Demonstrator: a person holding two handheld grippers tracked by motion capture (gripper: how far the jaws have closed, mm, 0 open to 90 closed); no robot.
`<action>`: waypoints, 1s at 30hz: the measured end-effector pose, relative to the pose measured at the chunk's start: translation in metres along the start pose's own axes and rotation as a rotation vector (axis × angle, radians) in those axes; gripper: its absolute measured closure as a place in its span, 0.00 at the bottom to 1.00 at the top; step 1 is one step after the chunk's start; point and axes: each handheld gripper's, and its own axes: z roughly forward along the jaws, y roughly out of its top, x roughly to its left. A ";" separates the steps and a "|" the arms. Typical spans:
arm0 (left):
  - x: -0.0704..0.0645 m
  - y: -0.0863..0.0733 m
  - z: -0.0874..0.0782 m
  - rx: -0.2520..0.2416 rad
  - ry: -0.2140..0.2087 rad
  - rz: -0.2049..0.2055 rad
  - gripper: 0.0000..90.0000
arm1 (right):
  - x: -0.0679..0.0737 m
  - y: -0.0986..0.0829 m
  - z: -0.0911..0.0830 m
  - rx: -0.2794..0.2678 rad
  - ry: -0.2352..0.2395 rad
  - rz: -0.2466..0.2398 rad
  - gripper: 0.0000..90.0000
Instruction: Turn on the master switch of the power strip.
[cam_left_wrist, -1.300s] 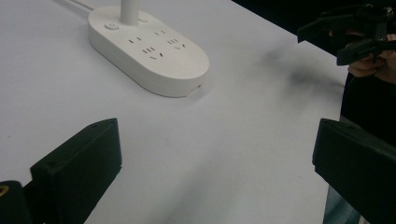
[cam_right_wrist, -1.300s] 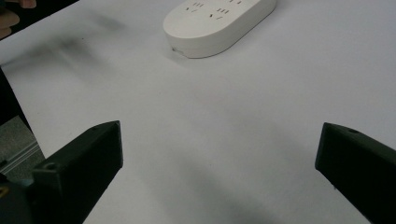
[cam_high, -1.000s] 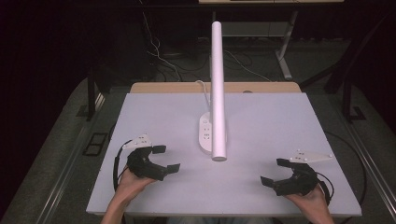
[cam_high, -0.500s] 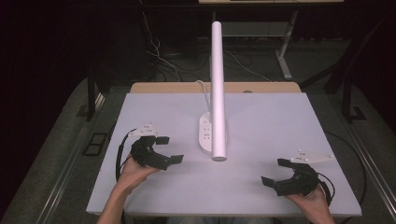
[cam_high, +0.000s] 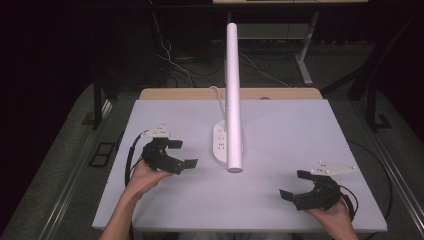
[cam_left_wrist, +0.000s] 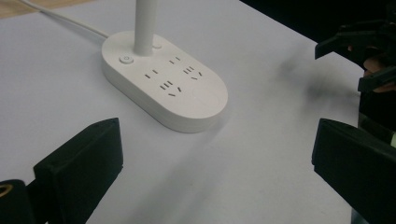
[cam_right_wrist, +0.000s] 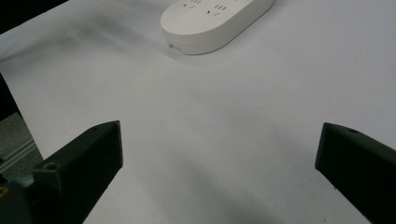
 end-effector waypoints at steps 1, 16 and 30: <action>0.000 0.000 0.000 0.000 0.000 0.000 0.01 | 0.000 0.000 0.000 0.000 0.000 0.000 0.00; 0.014 0.015 0.008 0.024 0.016 0.006 0.01 | -0.001 -0.001 0.000 0.001 -0.008 0.000 0.00; 0.025 0.029 0.017 0.052 0.030 0.013 0.01 | -0.001 -0.001 0.001 0.007 -0.007 -0.003 0.00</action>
